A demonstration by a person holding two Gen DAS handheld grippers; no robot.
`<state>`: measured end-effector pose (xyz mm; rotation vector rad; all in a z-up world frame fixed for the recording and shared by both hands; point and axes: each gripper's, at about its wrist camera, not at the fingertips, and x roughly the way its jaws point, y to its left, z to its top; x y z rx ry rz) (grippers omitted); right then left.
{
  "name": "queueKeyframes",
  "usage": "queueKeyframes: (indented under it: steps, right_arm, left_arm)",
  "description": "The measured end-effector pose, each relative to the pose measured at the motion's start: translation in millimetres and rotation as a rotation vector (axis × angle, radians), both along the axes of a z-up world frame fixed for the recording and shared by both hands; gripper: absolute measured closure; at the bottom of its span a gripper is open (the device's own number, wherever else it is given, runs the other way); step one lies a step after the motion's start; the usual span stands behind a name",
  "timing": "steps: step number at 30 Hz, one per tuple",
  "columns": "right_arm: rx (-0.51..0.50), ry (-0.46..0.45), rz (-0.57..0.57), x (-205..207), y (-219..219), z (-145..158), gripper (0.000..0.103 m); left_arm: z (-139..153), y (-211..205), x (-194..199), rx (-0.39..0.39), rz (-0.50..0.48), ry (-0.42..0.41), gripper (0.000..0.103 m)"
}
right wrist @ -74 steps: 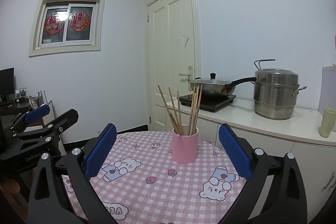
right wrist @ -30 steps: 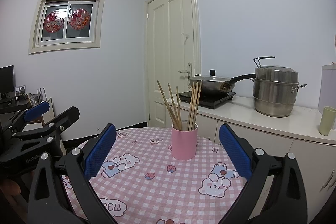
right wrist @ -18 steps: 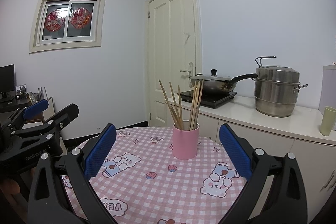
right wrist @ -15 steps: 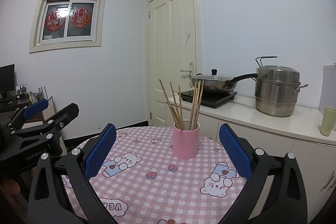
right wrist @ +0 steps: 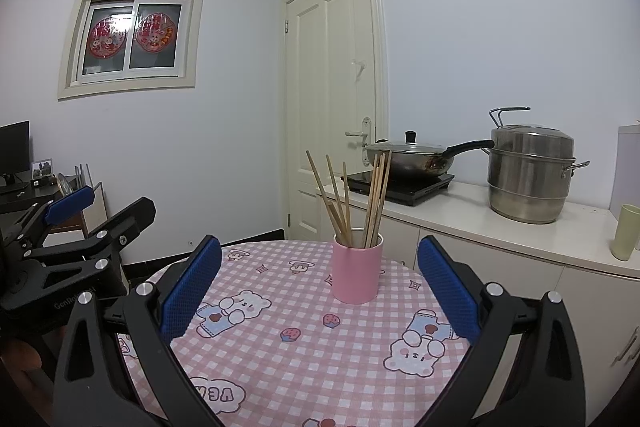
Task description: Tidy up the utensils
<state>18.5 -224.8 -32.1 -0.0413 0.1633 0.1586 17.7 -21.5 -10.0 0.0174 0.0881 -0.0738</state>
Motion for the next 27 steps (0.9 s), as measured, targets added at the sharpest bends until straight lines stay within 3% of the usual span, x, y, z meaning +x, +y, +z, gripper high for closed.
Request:
queueKeyframes:
  steps: [27]
  right_arm:
    - [-0.005,0.009,0.009,2.2,-0.5,-2.9,0.008]
  left_arm:
    - [-0.2,1.2,0.4,0.006,0.011,-0.003,0.007]
